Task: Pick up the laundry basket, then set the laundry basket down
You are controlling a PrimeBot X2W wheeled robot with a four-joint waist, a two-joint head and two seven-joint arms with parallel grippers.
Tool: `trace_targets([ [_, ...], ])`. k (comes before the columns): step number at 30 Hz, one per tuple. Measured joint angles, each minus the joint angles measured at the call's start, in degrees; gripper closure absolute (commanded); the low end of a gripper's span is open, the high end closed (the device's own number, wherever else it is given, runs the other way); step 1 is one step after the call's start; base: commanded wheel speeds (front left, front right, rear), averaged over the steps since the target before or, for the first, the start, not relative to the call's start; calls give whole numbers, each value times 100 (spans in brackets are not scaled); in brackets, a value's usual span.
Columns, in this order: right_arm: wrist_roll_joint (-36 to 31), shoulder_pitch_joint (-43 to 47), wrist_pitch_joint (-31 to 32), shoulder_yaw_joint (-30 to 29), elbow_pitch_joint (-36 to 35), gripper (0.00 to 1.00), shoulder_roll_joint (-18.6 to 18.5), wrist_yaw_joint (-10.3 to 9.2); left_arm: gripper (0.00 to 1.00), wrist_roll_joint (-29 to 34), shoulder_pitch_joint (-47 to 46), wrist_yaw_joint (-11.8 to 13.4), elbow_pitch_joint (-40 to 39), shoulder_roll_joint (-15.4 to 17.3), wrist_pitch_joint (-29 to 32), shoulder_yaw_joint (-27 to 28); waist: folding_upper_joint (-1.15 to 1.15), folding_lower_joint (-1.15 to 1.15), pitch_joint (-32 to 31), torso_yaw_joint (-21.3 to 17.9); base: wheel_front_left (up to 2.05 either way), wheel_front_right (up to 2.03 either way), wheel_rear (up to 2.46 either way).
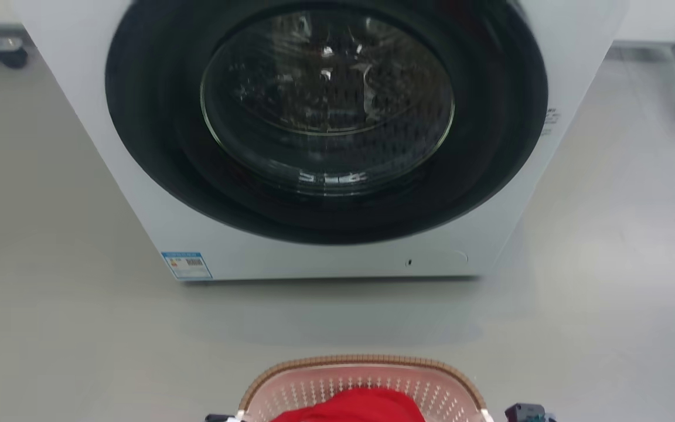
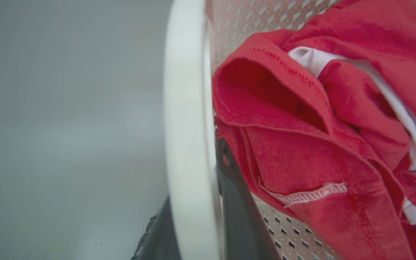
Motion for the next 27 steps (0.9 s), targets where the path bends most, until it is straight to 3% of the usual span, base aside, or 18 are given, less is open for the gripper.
trace_targets([
  [11, 271, 247, 82, 193, -1, 100, 3, 0, 100, -44, 240, 1, 11, 13, 129, -105, 0, 0, -666, 11, 0, 0, 0],
  [27, 521, 243, 82, 423, 37, 100, 3, 0, 100, -141, 255, 2, 16, 37, 153, -227, 1, 1, -799, 27, 0, 0, 0],
])
